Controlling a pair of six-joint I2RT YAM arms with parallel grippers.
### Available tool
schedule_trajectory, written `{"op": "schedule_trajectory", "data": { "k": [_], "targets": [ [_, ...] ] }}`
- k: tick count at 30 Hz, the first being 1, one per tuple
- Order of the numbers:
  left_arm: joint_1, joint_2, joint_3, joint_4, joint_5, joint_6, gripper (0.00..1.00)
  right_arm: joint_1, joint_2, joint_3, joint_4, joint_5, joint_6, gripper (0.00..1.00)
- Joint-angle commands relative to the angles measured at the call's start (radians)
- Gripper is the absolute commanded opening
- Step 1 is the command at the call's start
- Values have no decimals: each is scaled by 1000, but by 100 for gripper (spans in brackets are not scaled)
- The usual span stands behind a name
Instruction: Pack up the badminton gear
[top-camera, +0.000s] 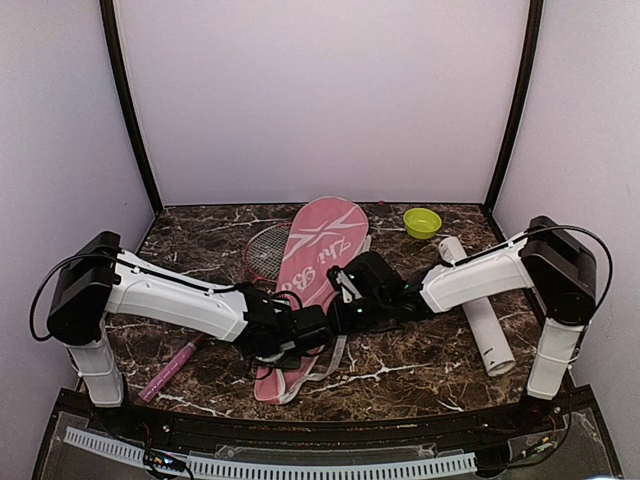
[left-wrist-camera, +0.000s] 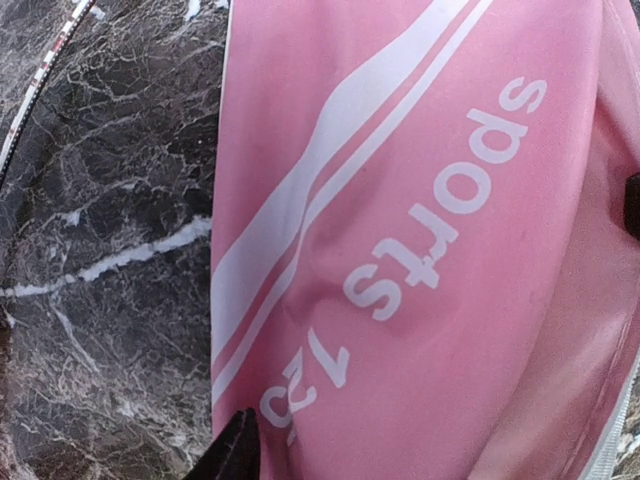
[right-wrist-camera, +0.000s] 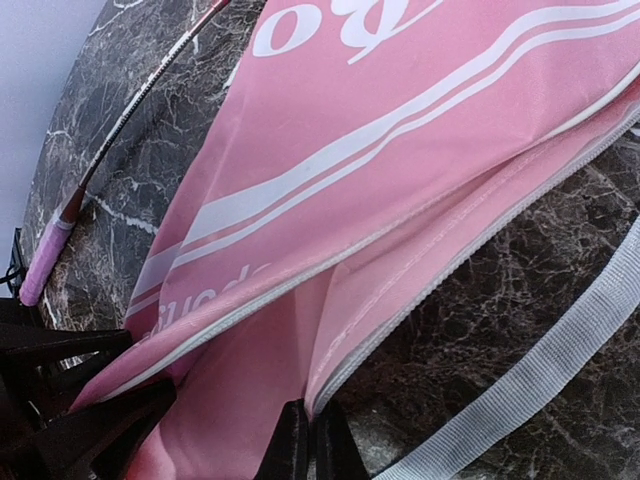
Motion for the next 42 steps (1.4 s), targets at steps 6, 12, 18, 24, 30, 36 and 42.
{"op": "schedule_trajectory", "data": {
  "k": [6, 12, 18, 24, 30, 36, 42],
  "targets": [
    [5, 22, 22, -197, -114, 5, 53, -3, -50, -53, 3, 17, 14, 0],
    [4, -114, -9, 185, 56, 318, 78, -8, -61, -57, -19, 50, 16, 0],
    [50, -279, -47, 287, 220, 450, 87, -48, -59, -62, -19, 42, 6, 0],
    [271, -409, -170, 207, 267, 460, 78, -111, -67, -79, -34, 29, -19, 0],
    [550, -466, -296, 244, 320, 543, 67, -169, -97, -106, -46, 13, -38, 0],
    [678, -433, -312, 245, 351, 626, 68, -187, -128, -124, -51, 3, -40, 16],
    [713, -360, -310, 266, 410, 681, 69, -198, -158, -145, -36, -14, -19, 48]
  ]
}}
